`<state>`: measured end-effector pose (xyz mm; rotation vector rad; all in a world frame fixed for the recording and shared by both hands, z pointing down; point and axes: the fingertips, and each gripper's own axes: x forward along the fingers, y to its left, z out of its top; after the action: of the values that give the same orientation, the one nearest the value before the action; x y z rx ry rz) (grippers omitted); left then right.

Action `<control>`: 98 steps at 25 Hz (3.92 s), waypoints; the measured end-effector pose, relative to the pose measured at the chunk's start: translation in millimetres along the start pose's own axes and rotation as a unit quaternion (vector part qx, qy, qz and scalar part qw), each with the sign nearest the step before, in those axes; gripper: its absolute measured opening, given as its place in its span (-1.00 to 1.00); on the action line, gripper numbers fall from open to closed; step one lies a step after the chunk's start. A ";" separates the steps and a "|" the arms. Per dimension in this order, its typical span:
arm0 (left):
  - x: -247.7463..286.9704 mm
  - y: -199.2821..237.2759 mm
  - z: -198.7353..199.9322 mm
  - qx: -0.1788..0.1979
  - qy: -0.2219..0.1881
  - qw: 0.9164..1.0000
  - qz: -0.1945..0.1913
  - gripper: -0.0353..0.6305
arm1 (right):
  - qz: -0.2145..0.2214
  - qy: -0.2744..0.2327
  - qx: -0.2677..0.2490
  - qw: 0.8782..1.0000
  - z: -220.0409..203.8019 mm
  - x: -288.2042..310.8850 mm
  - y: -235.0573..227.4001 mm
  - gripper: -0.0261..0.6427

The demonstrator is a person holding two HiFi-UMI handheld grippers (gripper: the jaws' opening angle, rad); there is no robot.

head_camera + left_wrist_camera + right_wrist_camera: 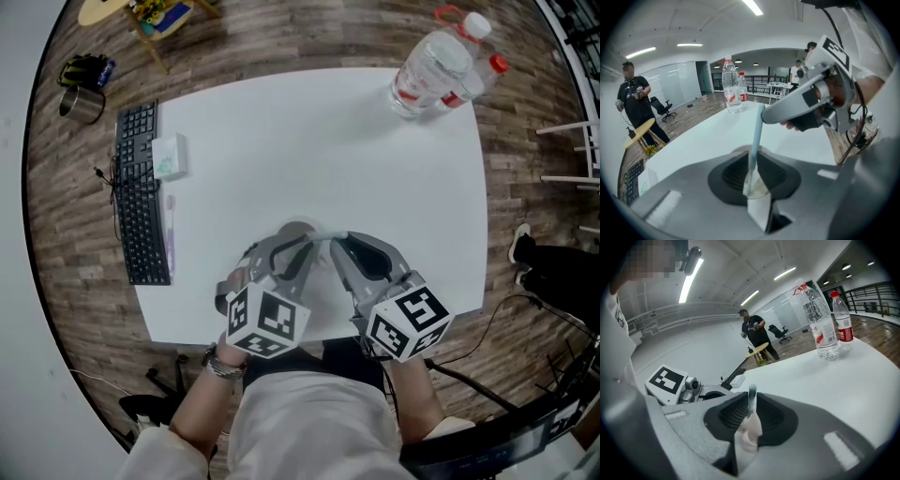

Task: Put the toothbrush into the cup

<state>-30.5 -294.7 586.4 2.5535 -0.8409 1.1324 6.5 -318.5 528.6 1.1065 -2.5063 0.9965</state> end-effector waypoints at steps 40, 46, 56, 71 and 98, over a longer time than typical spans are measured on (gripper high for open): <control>-7.3 -6.3 -2.5 -0.044 0.008 0.999 0.013 -0.87 | -0.014 0.022 -0.006 1.000 -17.0 -13.8 -2.9 -0.83; -9.3 -9.5 -1.4 -0.050 0.002 0.999 0.011 -0.87 | -0.010 0.028 -0.016 0.999 -18.8 -15.4 0.4 -0.83; -18.2 -18.5 13.8 -0.068 -0.026 0.997 0.000 -0.87 | -0.022 0.036 -0.042 0.998 -17.7 -25.8 2.2 -0.83; -60.6 8.3 55.2 -0.070 -0.082 0.992 0.067 -0.87 | -0.033 -0.027 -0.079 0.996 30.5 -52.0 12.0 -0.83; -129.8 -2.1 118.9 -0.022 -0.198 0.969 0.146 -0.87 | -0.010 -0.102 -0.151 0.983 88.3 -91.5 58.2 -0.91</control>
<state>-27.0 -289.0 410.5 2.7232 -1.3541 0.6572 33.2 -297.2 393.1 1.1835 -2.6826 0.4927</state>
